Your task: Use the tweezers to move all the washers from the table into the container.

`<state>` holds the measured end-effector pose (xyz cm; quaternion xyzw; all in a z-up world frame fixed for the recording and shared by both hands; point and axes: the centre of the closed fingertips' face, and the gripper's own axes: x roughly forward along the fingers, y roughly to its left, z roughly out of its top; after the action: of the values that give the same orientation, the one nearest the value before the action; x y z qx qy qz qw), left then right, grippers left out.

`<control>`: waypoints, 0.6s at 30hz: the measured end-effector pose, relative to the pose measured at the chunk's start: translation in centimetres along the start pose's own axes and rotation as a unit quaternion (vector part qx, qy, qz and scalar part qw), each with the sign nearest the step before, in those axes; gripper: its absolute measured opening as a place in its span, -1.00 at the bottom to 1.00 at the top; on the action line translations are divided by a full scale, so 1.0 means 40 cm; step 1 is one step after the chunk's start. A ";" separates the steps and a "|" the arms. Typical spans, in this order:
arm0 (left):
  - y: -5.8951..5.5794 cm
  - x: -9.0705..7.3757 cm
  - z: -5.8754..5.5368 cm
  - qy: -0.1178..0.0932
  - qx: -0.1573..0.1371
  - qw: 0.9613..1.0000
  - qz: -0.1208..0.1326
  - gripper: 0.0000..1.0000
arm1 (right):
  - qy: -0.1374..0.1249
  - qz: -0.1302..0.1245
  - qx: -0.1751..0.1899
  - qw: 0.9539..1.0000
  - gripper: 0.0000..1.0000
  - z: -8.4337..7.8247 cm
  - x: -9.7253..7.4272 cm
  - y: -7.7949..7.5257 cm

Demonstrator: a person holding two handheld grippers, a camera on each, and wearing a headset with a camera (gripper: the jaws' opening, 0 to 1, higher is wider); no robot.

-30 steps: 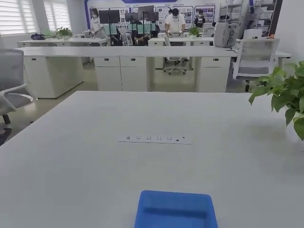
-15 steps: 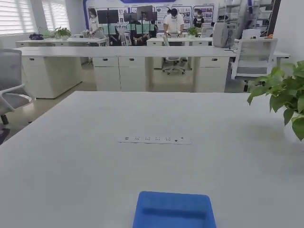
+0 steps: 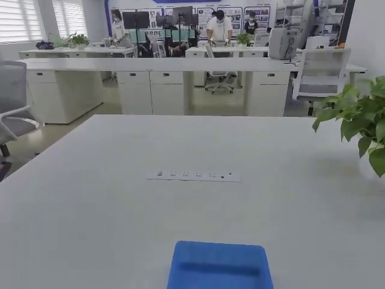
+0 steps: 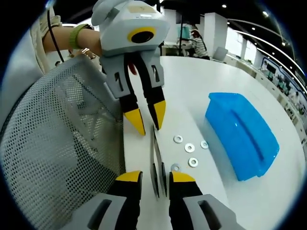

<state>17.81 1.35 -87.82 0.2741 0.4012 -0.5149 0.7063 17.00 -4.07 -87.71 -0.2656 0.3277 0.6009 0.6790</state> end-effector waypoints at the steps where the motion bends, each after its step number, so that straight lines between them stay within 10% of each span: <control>1: -0.001 0.000 -0.001 0.003 0.005 1.000 -0.001 -0.80 | 0.000 0.000 0.000 1.000 -0.64 0.000 0.000 0.000; 18: -0.008 -0.025 0.015 0.006 0.054 0.999 -0.008 -1.00 | 0.000 0.002 -0.005 1.000 -0.71 -0.005 0.001 -0.001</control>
<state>17.54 1.29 -86.66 0.3116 0.3798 -0.5395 0.6838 17.03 -4.21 -87.86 -0.2684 0.3258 0.6035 0.6765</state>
